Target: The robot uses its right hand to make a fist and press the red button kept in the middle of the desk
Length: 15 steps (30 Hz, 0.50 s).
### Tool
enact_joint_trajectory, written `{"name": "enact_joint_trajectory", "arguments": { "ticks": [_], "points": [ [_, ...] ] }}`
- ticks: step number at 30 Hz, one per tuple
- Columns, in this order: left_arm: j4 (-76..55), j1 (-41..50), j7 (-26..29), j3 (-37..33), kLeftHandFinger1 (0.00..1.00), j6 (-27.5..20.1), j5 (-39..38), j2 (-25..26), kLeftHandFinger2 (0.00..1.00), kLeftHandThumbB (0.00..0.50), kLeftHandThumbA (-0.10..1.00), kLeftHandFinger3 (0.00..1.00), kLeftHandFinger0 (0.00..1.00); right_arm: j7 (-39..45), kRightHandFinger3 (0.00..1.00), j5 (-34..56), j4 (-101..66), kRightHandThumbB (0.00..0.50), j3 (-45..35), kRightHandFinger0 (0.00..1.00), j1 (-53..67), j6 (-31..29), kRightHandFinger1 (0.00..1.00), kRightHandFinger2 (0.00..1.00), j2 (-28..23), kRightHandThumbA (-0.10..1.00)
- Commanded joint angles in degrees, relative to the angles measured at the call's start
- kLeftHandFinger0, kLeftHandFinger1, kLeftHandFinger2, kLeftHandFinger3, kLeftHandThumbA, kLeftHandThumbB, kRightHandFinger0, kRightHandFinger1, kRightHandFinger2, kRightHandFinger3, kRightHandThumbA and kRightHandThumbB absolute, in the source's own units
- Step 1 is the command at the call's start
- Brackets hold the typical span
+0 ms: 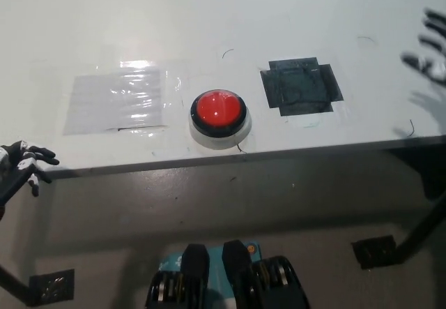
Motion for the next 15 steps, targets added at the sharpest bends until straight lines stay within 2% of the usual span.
{"name": "enact_joint_trajectory", "arguments": {
  "ticks": [1, 2, 3, 4, 5, 7, 8, 9, 10, 12, 14, 15],
  "points": [
    [-1.8, -1.2, -0.5, 0.5, 0.31, 0.3, -0.5, 1.1, 0.44, 0.000, 0.54, 0.59, 0.18, 1.8, 0.63, -0.3, 3.0, 0.470, 2.1, 0.75, -9.3, -3.2, 0.72, 0.58, 1.3, 1.00],
    [-2.1, -1.3, -0.5, 0.3, 0.32, 0.8, -0.3, 1.1, 0.44, 0.000, 0.54, 0.59, 0.18, 2.2, 0.56, -0.4, 5.4, 0.489, 2.5, 0.65, -11.2, -4.6, 0.62, 0.52, 1.9, 1.00],
    [-2.3, -1.3, -0.6, 0.3, 0.32, 1.2, -0.3, 1.2, 0.45, 0.000, 0.55, 0.59, 0.18, 2.4, 0.51, -0.8, 8.4, 0.500, 3.1, 0.59, -13.5, -6.1, 0.57, 0.48, 2.6, 1.00],
    [-2.6, -1.4, -0.6, 0.2, 0.31, 1.5, -0.3, 1.2, 0.44, 0.000, 0.55, 0.58, 0.16, 2.4, 0.43, -1.2, 9.6, 0.495, 3.5, 0.51, -14.5, -6.6, 0.48, 0.38, 3.2, 1.00],
    [-2.8, -1.4, -0.7, 0.2, 0.30, 1.6, -0.5, 1.1, 0.43, 0.000, 0.55, 0.58, 0.15, 2.1, 0.37, -1.8, 11.7, 0.483, 4.5, 0.33, -17.5, -7.2, 0.33, 0.29, 4.8, 1.00],
    [-1.8, -1.4, -1.1, -0.1, 0.30, 0.4, -0.1, 1.3, 0.43, 0.000, 0.55, 0.58, 0.15, 2.0, 0.30, -2.4, 12.5, 0.479, 5.3, 0.15, -18.8, -7.3, 0.17, 0.21, 5.8, 1.00],
    [-1.5, -1.5, -1.1, -0.1, 0.32, 0.7, -0.2, 1.4, 0.44, 0.000, 0.55, 0.59, 0.18, 1.9, 0.19, -2.8, 13.7, 0.461, 5.9, 0.01, -20.2, -8.2, 0.03, 0.10, 6.8, 1.00],
    [-1.3, -1.5, -1.1, -0.1, 0.32, 0.5, -0.1, 1.4, 0.43, 0.000, 0.55, 0.58, 0.18, 2.0, 0.11, -2.9, 14.6, 0.468, 6.1, 0.00, -20.8, -8.6, 0.00, 0.03, 7.1, 1.00],
    [-0.9, -1.7, -1.3, 0.0, 0.31, 0.6, -0.6, 1.4, 0.42, 0.000, 0.55, 0.58, 0.18, 0.8, 0.02, -3.7, 16.8, 0.472, 7.3, 0.00, -23.9, -7.6, 0.00, 0.00, 9.6, 1.00],
    [-1.6, -1.6, -1.0, -0.3, 0.32, 1.2, -0.1, 1.2, 0.44, 0.000, 0.55, 0.57, 0.19, 0.7, 0.00, -4.2, 17.9, 0.478, 8.0, 0.00, -25.2, -7.5, 0.00, 0.02, 11.0, 1.00],
    [-1.1, -1.8, -1.1, -0.4, 0.31, 0.8, -0.1, 1.3, 0.44, 0.000, 0.55, 0.57, 0.19, 0.4, 0.04, -4.6, 19.5, 0.475, 8.4, 0.00, -26.6, -7.8, 0.00, 0.12, 12.5, 1.00],
    [-1.1, -2.0, -1.0, -0.5, 0.30, 0.9, -0.1, 1.2, 0.44, 0.000, 0.54, 0.57, 0.18, -0.1, 0.03, -5.0, 20.6, 0.495, 8.7, 0.00, -27.5, -8.0, 0.00, 0.09, 13.6, 1.00]
  ]
}}
